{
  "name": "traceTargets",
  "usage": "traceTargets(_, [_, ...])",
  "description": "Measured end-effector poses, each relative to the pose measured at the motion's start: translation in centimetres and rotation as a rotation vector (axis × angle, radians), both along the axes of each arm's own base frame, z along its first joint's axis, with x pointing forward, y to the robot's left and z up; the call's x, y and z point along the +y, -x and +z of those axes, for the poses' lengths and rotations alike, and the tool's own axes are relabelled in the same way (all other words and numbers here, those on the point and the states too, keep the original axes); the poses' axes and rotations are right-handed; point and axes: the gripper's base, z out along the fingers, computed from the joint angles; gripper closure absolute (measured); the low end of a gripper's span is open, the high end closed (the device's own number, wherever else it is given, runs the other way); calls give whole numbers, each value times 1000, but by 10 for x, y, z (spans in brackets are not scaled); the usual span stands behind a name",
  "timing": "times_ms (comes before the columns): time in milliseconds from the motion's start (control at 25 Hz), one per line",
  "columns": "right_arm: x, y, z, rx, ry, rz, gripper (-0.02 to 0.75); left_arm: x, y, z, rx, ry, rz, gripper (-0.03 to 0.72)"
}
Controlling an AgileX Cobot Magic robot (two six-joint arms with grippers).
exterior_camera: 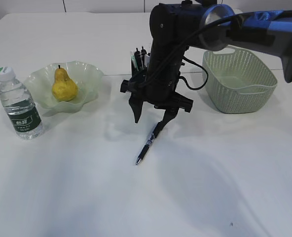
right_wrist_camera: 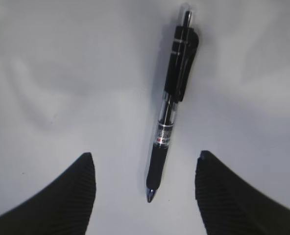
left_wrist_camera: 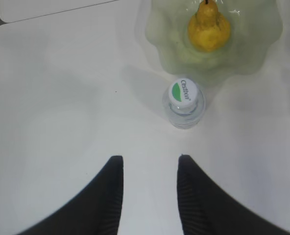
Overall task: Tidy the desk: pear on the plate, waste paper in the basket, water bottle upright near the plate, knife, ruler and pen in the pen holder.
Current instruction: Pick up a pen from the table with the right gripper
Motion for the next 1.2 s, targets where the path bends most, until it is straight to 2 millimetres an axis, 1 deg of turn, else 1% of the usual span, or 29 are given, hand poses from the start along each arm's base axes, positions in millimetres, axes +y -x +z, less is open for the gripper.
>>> traceTargets(160, [-1,-2,-10,10,28,2,232,0,0,0,0,0,0,430])
traceTargets(320, [1,-3,-29,48,31,-1,230,0,0,0,0,0,0,430])
traceTargets(440, [2,-3,-37,68,33,-8,229,0,0,0,0,0,0,430])
traceTargets(720, [0,-4,-41,69,53,-21,228,0,-2,-2,8,-1,0,430])
traceTargets(880, [2,-4,-51,94,49,-27,228,-1,-4,-4,14,-2,0,430])
traceTargets(1200, [2,-4,-59,110,53,-30,227,-1,-7,-7,24,-4,0,430])
